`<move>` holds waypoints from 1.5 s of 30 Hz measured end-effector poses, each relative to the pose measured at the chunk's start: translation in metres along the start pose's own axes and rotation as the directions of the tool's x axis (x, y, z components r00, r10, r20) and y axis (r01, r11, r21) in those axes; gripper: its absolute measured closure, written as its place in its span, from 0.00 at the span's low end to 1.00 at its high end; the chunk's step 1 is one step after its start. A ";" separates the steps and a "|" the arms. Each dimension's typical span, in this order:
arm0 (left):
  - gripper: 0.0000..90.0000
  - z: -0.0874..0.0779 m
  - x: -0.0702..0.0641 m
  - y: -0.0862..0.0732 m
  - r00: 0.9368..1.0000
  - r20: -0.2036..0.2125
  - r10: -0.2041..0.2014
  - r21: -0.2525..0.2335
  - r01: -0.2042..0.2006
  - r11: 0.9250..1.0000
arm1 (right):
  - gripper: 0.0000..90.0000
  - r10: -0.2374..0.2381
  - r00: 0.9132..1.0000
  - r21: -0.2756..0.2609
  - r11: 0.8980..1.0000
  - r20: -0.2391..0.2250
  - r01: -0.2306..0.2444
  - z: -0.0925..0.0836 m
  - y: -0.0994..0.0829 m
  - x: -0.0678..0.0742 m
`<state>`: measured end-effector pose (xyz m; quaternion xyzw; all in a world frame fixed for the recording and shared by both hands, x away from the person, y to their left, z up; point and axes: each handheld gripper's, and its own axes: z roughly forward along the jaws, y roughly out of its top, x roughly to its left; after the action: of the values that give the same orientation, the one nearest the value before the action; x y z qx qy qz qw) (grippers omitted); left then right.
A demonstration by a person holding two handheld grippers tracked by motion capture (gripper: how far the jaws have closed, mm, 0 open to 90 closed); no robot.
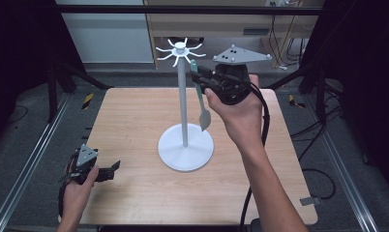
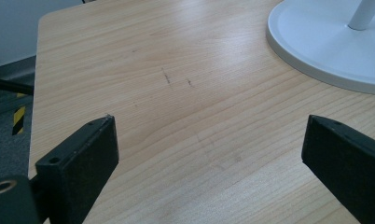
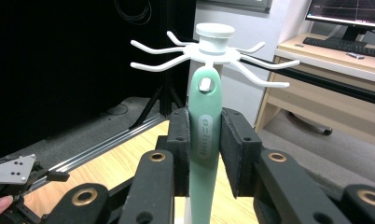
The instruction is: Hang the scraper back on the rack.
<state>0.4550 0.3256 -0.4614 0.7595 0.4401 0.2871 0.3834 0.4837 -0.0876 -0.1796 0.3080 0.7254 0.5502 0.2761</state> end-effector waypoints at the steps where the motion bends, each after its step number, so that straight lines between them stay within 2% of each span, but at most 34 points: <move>1: 0.04 0.000 0.000 0.000 1.000 0.000 0.000 0.000 0.000 1.000 | 0.83 0.002 1.000 -0.001 1.000 -0.003 -0.002 0.001 0.000 0.000; 17: 0.04 0.000 0.000 0.000 1.000 0.004 0.000 0.001 0.000 1.000 | 0.83 0.011 1.000 0.012 1.000 -0.001 -0.011 0.010 -0.001 -0.002; 42: 0.04 0.001 0.000 0.000 1.000 0.004 0.000 0.001 0.000 1.000 | 0.82 0.027 0.999 0.002 1.000 -0.033 -0.027 0.009 -0.004 -0.004; 45: 0.04 0.001 0.000 0.000 1.000 0.005 0.003 0.003 -0.003 1.000 | 0.77 0.028 0.999 0.004 1.000 -0.036 -0.028 0.006 -0.005 -0.003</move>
<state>0.4558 0.3252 -0.4620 0.7614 0.4385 0.2850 0.3831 0.4898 -0.0874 -0.1853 0.3087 0.7269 0.5579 0.2550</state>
